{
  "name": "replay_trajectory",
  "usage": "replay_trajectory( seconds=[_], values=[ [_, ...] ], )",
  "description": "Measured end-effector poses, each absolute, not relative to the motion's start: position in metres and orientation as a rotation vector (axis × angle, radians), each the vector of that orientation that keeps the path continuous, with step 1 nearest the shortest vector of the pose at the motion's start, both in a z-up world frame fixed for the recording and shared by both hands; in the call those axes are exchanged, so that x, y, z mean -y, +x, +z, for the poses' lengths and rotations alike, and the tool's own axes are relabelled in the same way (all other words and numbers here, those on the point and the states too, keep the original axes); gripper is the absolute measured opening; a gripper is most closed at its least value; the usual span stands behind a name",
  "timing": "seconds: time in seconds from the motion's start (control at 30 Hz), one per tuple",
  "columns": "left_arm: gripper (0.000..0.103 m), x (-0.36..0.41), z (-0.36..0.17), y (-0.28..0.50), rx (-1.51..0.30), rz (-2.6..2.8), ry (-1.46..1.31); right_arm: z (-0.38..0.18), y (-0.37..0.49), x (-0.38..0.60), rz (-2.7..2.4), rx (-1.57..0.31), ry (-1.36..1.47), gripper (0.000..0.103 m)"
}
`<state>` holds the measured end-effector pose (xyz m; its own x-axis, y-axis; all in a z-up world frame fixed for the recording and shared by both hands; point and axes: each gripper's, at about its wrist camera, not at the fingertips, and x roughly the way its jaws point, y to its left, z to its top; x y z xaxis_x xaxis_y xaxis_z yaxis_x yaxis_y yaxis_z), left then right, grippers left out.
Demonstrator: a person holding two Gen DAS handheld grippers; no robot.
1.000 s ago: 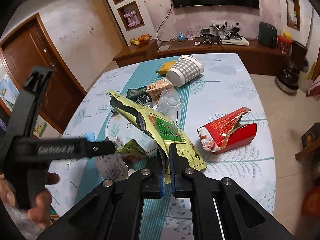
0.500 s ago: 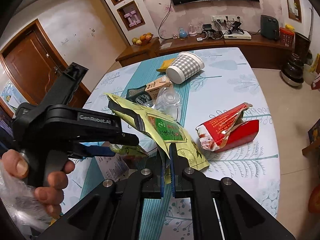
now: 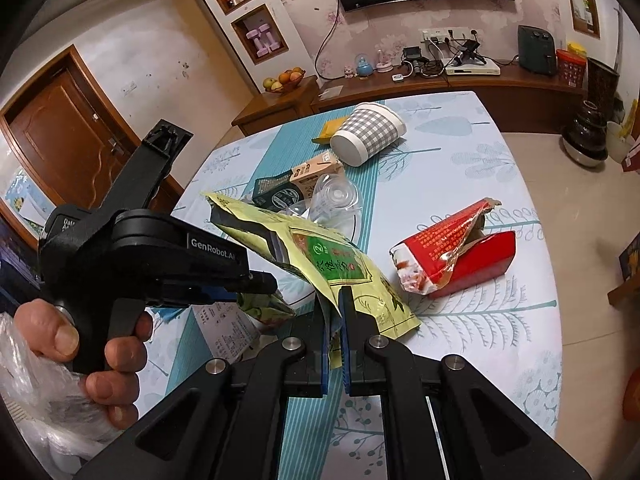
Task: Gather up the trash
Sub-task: 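Grasp the green wrapper by the silver box with the left tool while the right holds the bag, then carry the snack bag and green wrapper with both tools down to the black bin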
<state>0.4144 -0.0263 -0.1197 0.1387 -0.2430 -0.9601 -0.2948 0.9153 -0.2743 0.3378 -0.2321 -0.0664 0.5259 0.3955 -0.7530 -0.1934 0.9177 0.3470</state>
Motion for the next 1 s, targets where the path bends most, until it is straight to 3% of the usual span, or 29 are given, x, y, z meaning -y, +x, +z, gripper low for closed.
replay_trajectory(
  seconds=[0.2, 0.5, 0.8, 1.0],
  values=[
    [0.009, 0.022, -0.107, 0.393, -1.435, -0.006, -0.446, -0.056, 0.323, 0.234, 0.338, -0.938, 0.260, 0.004],
    [0.009, 0.007, -0.036, 0.328, -1.331, -0.151, -0.338, -0.009, 0.270, 0.229, 0.281, -0.861, 0.313, 0.002],
    [0.009, -0.029, 0.018, 0.227, -1.253, -0.377, -0.210, 0.040, 0.148, 0.191, 0.130, -0.764, 0.387, 0.002],
    [0.009, -0.061, 0.025, 0.163, -1.237, -0.480, -0.143, 0.045, 0.055, 0.143, 0.063, -0.750, 0.397, 0.002]
  ],
)
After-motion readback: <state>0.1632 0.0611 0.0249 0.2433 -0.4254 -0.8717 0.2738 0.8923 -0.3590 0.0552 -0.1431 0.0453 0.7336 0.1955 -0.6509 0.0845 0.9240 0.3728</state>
